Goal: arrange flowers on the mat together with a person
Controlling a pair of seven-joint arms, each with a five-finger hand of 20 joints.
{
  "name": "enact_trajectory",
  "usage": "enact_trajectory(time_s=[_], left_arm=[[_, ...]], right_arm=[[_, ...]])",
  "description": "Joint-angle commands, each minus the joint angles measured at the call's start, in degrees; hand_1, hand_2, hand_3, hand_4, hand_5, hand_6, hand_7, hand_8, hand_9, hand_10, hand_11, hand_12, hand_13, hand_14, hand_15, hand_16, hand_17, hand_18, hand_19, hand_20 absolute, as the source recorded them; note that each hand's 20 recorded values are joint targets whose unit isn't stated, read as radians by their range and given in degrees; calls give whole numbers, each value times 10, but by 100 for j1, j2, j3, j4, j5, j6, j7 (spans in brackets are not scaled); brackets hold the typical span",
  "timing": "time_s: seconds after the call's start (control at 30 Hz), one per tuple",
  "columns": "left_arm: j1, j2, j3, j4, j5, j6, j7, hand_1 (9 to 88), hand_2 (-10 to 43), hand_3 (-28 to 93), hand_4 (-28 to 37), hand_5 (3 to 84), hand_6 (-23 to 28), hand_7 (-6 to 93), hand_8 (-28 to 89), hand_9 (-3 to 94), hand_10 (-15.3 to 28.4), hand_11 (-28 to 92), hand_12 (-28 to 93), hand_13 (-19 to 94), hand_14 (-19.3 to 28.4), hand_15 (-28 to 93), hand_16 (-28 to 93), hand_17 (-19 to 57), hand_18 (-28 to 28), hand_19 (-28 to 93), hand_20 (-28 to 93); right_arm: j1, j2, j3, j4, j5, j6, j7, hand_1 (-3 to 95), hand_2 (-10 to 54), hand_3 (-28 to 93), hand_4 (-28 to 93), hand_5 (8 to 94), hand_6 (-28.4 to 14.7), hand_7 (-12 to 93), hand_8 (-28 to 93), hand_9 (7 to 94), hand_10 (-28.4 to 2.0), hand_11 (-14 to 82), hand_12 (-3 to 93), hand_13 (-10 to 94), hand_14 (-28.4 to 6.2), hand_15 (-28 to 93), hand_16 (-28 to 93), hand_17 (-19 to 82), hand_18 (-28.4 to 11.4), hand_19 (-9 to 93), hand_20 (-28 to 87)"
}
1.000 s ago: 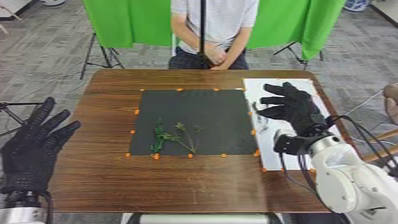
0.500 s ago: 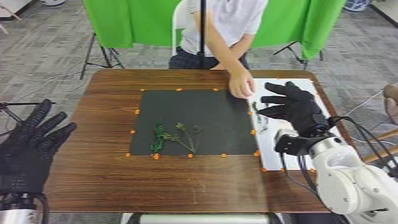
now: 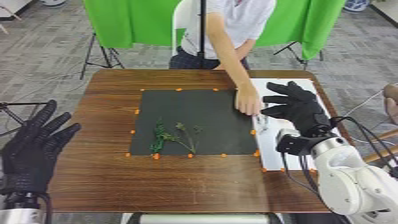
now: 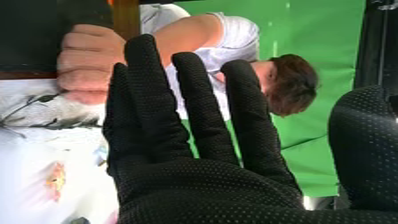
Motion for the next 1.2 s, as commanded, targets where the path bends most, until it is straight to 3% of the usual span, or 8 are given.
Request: enact_trajectory(time_s=[0.03,0.37,0.53,0.67,0.77,1.13,1.17,1.2], left_arm=[[116,154,8,-17,-154,130,99,137,68,740,-283,311,32,83,-79,300,138,137,129,211,216,407,-35,-96,180,344,166],[120,259,62,-20,-227,175,201,142,72,736,-283,310,34,83,-78,301,140,140,127,212,218,413,-37,-94,177,346,168],[93,143,53,-21,-144,141,91,143,67,739,-283,309,35,84,-79,301,140,141,126,211,217,414,-39,-95,177,346,168],[174,287,47,-19,-267,192,240,145,65,738,-283,308,36,84,-79,300,140,141,126,210,218,413,-40,-95,177,347,168],[166,302,55,-24,-271,201,245,146,64,738,-283,307,36,85,-79,301,140,142,126,211,218,413,-40,-96,177,347,168],[84,216,87,-22,-198,182,110,148,65,736,-283,307,37,86,-79,301,140,143,126,211,218,414,-40,-96,177,347,167],[96,289,96,-15,-263,213,194,148,65,736,-283,307,37,86,-79,301,140,144,126,211,218,414,-40,-97,177,348,168],[103,261,78,-27,-225,188,143,148,65,736,-283,307,37,86,-79,301,140,144,126,211,218,414,-40,-97,177,348,168]], right_arm=[[-117,-8,68,-48,-9,29,-87,132,124,724,-250,491,-22,108,-109,522,-195,119,141,445,-231,430,110,112,-284,545,131],[-68,22,19,-36,-41,16,-92,132,123,725,-251,494,-20,110,-110,524,-194,120,141,447,-230,431,110,114,-284,545,134],[-106,47,30,-46,-26,18,-104,134,122,726,-250,496,-20,111,-110,526,-194,121,141,447,-230,432,110,116,-284,547,135],[-89,37,24,-43,-50,11,-77,135,121,727,-250,497,-20,110,-110,528,-193,123,141,449,-231,433,110,117,-284,549,136],[-105,13,46,-45,-78,7,-59,135,121,727,-250,498,-20,111,-110,527,-193,123,141,449,-231,434,109,118,-284,550,136],[-79,-37,50,-26,-167,0,16,138,119,727,-249,498,-19,112,-111,539,-198,131,144,455,-230,445,110,122,-284,556,136],[-56,-6,28,-12,-138,14,-32,139,119,727,-249,498,-19,112,-111,543,-198,134,144,457,-230,448,110,123,-284,557,136],[-107,-24,77,-28,-153,15,-6,139,119,727,-249,498,-19,112,-111,544,-198,136,145,458,-230,450,111,123,-284,558,136]])
